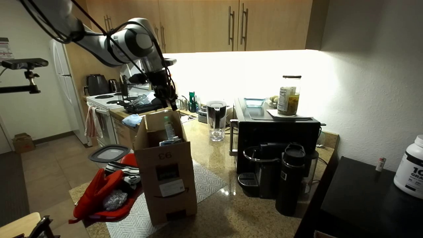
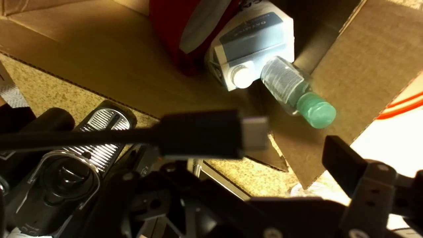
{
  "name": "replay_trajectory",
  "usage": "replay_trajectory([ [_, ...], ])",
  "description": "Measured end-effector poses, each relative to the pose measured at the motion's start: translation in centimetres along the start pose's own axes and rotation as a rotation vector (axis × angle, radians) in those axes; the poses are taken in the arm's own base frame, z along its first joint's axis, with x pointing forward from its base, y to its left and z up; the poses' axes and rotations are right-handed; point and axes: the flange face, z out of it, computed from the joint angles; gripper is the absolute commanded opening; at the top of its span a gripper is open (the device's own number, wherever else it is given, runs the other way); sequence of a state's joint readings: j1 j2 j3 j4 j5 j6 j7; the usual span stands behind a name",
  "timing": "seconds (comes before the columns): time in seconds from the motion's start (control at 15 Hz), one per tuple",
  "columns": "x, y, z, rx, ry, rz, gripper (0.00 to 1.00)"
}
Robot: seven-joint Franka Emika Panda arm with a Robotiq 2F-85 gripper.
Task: Remove a clear bottle from the box and put it on the counter
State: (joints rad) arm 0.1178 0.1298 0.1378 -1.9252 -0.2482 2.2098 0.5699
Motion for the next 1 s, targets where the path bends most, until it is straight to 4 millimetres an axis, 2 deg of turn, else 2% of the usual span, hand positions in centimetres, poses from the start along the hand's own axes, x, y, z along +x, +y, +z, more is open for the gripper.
replay_trajectory([
  [0.4,-0.1,-0.9,-0.3,0.009,0.004,-0.010,1.00],
  [1.0,0.0,0.3,0.5,-0.002,-0.011,0.048,1.00],
])
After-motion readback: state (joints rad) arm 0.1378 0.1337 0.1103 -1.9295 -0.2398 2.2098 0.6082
